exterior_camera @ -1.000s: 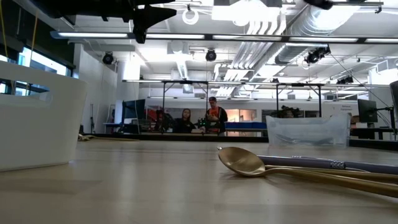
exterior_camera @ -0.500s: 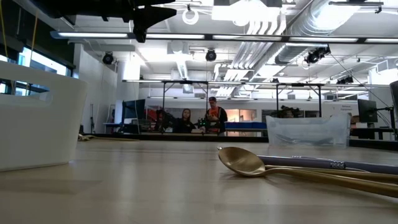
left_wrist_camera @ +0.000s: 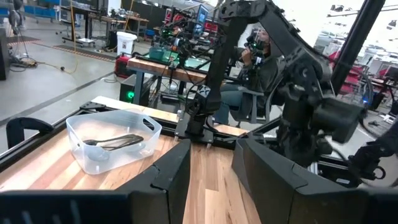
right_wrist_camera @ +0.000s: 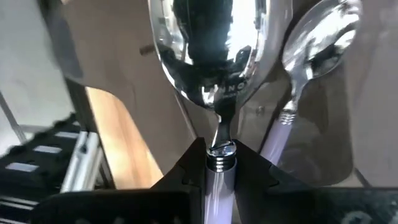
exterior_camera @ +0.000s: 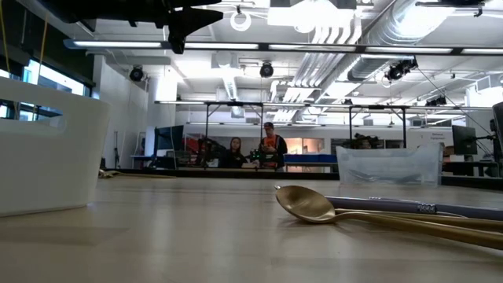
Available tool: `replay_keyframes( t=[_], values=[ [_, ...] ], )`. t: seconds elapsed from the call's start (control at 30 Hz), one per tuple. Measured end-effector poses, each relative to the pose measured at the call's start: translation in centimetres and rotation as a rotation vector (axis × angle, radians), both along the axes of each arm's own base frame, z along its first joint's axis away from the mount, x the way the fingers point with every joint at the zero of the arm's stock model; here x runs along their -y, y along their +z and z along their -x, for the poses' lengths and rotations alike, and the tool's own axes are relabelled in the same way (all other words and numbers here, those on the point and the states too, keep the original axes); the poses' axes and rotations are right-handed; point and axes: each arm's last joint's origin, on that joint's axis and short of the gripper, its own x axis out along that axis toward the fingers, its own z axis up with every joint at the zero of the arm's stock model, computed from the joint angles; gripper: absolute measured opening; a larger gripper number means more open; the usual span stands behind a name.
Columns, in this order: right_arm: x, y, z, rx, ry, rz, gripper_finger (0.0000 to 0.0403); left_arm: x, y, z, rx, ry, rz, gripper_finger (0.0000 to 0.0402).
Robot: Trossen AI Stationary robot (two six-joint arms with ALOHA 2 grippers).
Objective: Sort silverware by color (type)
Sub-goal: Put the violet spoon into the black bin
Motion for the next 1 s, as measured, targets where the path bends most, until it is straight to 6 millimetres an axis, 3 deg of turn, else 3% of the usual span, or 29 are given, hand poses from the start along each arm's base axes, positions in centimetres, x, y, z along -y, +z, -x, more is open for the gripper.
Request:
replay_keyframes(
  t=[0.4, 0.63, 1.0],
  values=[
    [-0.8, -4.0, -1.2, -0.054, 0.012, 0.103, 0.0036, 0.0, 0.0, 0.0, 0.001, 0.000, 0.000, 0.0138],
    [-0.8, -4.4, -1.3, -0.044, -0.064, 0.153, 0.0059, 0.0, 0.1, 0.0, 0.009, 0.000, 0.000, 0.0138],
    [-0.8, -4.4, -1.3, -0.045, -0.073, 0.154, 0.0065, 0.0, 0.1, 0.0, 0.008, 0.000, 0.000, 0.0138]
  ],
)
